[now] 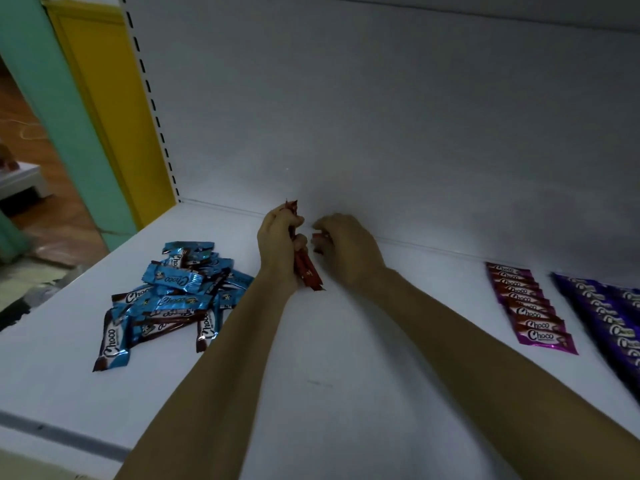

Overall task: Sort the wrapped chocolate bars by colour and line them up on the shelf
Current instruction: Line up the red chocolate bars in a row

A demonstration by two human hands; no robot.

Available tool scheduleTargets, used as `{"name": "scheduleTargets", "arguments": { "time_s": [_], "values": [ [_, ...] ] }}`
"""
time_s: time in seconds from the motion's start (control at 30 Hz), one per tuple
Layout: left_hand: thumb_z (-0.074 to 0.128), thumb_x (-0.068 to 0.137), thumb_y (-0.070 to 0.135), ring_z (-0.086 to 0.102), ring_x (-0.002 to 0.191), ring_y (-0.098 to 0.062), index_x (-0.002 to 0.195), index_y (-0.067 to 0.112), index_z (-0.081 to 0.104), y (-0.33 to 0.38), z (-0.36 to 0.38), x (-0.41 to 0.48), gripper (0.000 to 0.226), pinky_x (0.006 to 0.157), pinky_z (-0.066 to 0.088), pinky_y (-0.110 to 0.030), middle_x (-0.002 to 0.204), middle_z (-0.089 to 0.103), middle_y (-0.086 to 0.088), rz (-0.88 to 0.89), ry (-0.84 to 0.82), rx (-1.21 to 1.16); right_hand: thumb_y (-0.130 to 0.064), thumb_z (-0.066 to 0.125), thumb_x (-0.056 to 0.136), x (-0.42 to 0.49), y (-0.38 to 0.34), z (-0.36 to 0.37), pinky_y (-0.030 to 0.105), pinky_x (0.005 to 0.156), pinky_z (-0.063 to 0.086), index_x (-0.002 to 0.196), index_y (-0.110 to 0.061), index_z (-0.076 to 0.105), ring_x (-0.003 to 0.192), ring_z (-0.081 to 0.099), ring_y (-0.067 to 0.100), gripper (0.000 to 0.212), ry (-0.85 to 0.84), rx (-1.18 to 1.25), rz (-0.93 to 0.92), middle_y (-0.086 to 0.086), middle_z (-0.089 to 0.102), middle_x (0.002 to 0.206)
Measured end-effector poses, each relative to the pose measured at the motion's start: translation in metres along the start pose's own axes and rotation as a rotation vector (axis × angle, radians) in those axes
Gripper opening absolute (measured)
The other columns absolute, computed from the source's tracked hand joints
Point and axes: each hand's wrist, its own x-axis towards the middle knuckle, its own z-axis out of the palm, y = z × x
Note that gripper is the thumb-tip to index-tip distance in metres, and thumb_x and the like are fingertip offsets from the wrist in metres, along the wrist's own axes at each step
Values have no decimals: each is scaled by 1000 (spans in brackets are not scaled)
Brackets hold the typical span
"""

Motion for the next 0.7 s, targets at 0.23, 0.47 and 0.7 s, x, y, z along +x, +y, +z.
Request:
{"name": "scheduleTargets", "arguments": {
  "time_s": [0.23,0.47,0.7],
  "values": [
    [48,88,5,34,44,-7,91,13,59,-3,2,2,14,47,28,-22,79,52,0,45,41,32,-49,32,99,-42,-11,-25,27,92,41,113,-23,62,102,57,9,42,-195,429,148,-10,64,110],
    [50,90,5,35,46,-7,92,13,59,-4,5,-3,12,45,28,-20,74,53,2,87,40,122,-16,61,90,-54,3,-30,6,88,30,133,-11,52,117,53,17,44,-182,273,60,7,59,128],
    [48,89,2,34,46,-7,86,14,57,-1,5,-10,15,46,29,-20,74,53,2,117,8,165,-27,66,84,-22,-7,-43,33,75,50,100,-3,66,87,62,25,28,-444,62,251,10,65,92]
  ]
}}
